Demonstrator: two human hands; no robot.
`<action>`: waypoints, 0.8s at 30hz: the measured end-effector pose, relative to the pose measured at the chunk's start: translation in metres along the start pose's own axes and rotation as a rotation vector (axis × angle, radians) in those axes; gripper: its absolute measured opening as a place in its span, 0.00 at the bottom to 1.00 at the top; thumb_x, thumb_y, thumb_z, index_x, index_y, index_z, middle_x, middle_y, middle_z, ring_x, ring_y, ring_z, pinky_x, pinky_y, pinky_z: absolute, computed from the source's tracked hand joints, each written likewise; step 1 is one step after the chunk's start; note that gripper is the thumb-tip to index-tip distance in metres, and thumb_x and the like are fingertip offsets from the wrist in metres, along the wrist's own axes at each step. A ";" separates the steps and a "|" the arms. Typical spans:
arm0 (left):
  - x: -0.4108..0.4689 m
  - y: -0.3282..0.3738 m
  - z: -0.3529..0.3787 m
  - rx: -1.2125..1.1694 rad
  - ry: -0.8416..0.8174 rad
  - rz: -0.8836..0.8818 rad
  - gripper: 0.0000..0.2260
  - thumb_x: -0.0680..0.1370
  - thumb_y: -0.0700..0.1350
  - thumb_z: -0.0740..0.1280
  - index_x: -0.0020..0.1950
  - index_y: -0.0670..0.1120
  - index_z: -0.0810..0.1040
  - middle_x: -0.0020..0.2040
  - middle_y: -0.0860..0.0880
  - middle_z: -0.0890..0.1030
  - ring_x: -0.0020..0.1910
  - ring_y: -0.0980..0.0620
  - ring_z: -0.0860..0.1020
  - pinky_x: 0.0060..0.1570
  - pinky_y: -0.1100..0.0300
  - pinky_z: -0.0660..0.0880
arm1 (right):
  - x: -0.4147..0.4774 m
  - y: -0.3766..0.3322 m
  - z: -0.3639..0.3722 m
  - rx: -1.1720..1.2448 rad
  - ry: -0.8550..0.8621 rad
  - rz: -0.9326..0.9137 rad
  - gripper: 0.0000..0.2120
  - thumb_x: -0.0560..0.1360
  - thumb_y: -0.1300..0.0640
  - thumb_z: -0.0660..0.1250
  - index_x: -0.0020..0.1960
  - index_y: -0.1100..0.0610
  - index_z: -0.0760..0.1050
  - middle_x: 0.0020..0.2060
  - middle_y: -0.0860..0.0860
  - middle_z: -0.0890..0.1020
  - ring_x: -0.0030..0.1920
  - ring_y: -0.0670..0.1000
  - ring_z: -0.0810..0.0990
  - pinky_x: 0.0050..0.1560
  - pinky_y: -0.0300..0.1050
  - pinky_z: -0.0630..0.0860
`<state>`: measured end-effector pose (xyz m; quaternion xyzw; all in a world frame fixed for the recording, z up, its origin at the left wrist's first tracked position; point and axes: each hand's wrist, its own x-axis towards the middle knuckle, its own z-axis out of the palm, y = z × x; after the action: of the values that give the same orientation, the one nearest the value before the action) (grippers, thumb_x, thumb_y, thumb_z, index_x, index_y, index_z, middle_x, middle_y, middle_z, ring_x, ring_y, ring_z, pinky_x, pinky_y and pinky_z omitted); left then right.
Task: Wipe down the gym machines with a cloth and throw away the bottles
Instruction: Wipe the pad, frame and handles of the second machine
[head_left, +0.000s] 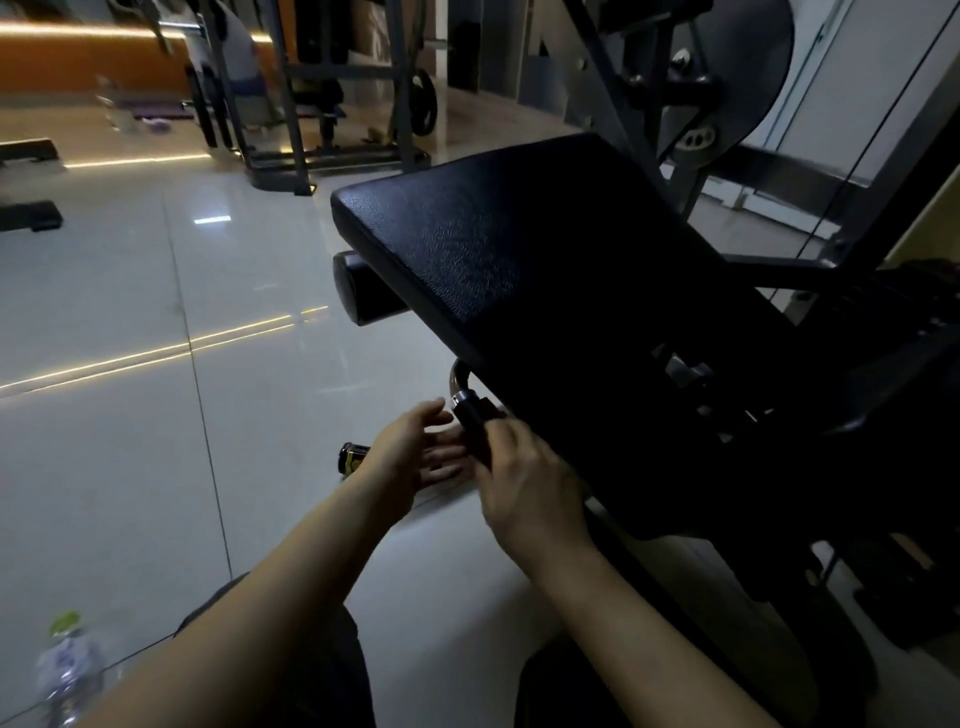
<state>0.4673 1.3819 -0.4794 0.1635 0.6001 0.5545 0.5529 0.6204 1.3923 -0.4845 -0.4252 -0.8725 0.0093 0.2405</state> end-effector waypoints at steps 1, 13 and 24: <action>-0.001 0.002 0.002 0.028 -0.023 0.014 0.15 0.80 0.54 0.68 0.58 0.44 0.81 0.47 0.44 0.86 0.42 0.48 0.85 0.41 0.56 0.81 | -0.012 0.005 -0.007 -0.005 -0.015 0.009 0.14 0.78 0.50 0.65 0.61 0.55 0.71 0.55 0.54 0.79 0.52 0.56 0.80 0.45 0.48 0.77; -0.003 0.003 0.004 0.154 -0.098 0.093 0.10 0.82 0.47 0.67 0.53 0.41 0.82 0.39 0.43 0.76 0.36 0.46 0.74 0.35 0.59 0.71 | 0.048 -0.021 0.019 -0.106 0.153 0.007 0.02 0.76 0.62 0.65 0.48 0.59 0.75 0.39 0.56 0.81 0.36 0.57 0.82 0.31 0.47 0.76; -0.015 0.014 -0.031 0.131 -0.130 0.164 0.09 0.81 0.41 0.63 0.52 0.41 0.82 0.36 0.46 0.83 0.34 0.50 0.82 0.32 0.57 0.77 | 0.073 -0.032 0.023 0.144 0.222 -0.242 0.14 0.80 0.55 0.59 0.59 0.63 0.75 0.59 0.60 0.77 0.58 0.59 0.76 0.59 0.54 0.74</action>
<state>0.4406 1.3595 -0.4675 0.2834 0.5827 0.5457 0.5314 0.5486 1.4310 -0.4674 -0.2974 -0.8824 -0.0042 0.3645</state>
